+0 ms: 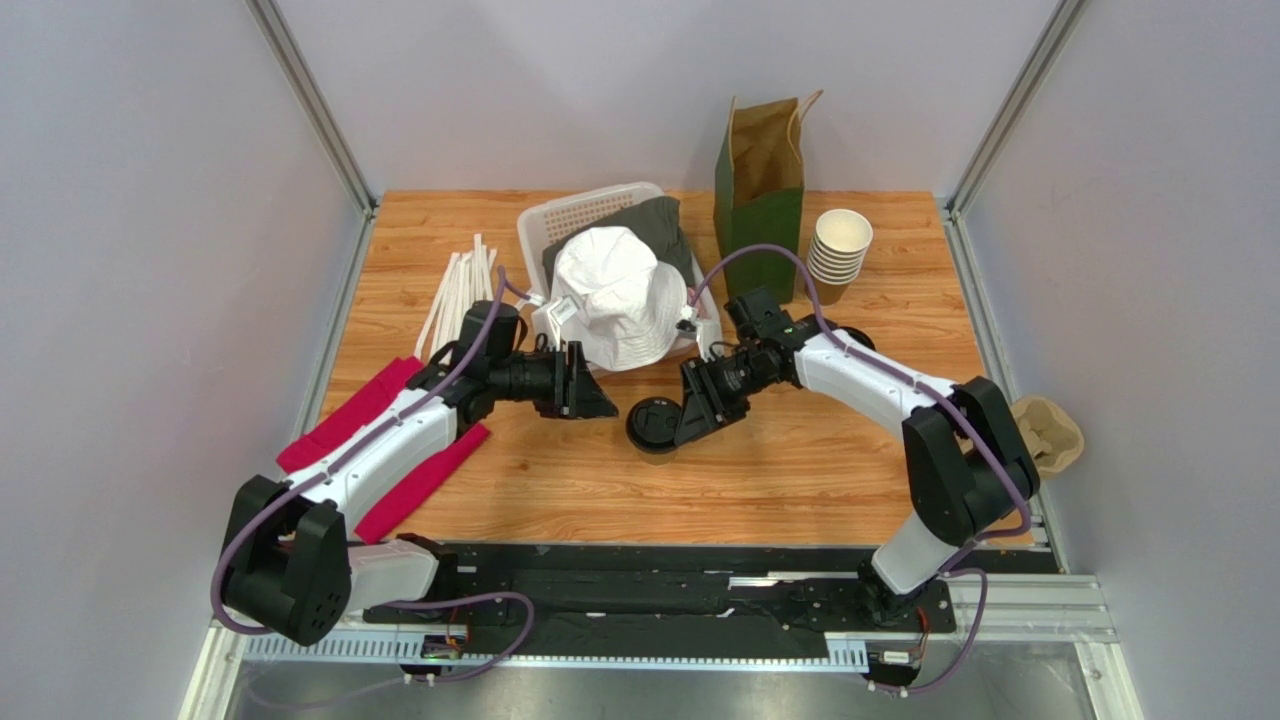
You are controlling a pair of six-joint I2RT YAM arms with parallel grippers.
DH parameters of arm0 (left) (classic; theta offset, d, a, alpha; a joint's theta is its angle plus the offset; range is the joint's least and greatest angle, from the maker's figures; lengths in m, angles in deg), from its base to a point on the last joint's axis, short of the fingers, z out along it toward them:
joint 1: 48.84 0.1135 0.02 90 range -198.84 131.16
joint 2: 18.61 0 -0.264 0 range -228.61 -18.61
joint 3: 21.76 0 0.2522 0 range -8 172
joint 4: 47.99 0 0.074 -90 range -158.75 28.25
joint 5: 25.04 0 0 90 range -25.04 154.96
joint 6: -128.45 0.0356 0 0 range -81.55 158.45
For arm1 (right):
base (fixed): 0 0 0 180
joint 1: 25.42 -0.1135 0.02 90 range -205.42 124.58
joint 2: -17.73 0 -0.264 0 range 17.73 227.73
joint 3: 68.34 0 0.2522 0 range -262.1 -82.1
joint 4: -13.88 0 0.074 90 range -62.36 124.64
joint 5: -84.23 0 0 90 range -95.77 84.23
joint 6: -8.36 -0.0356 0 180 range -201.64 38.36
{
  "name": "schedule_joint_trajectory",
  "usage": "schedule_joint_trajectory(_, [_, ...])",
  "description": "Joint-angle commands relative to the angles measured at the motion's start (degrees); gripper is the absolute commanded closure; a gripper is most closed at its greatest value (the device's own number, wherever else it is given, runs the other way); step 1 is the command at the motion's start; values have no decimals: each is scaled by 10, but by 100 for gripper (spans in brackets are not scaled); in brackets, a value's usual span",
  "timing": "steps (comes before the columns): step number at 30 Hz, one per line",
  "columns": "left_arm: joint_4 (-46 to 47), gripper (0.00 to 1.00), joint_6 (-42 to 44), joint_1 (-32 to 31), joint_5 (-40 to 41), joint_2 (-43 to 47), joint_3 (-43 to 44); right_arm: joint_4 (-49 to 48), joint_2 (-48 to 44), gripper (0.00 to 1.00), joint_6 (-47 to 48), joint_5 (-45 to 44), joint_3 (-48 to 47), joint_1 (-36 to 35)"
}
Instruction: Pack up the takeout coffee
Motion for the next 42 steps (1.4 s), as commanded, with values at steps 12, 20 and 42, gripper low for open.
schedule_joint_trajectory(12, [1,61,-20,5,25,-59,10,24,-8,61,-11,8,-67,61])
schedule_joint_trajectory(20, [10,61,-13,-15,27,-83,23,17,36,67,-50,24,-95,59])
schedule_joint_trajectory(42, [41,61,-20,-26,29,-127,41,11,66,71,-55,3,-99,43])
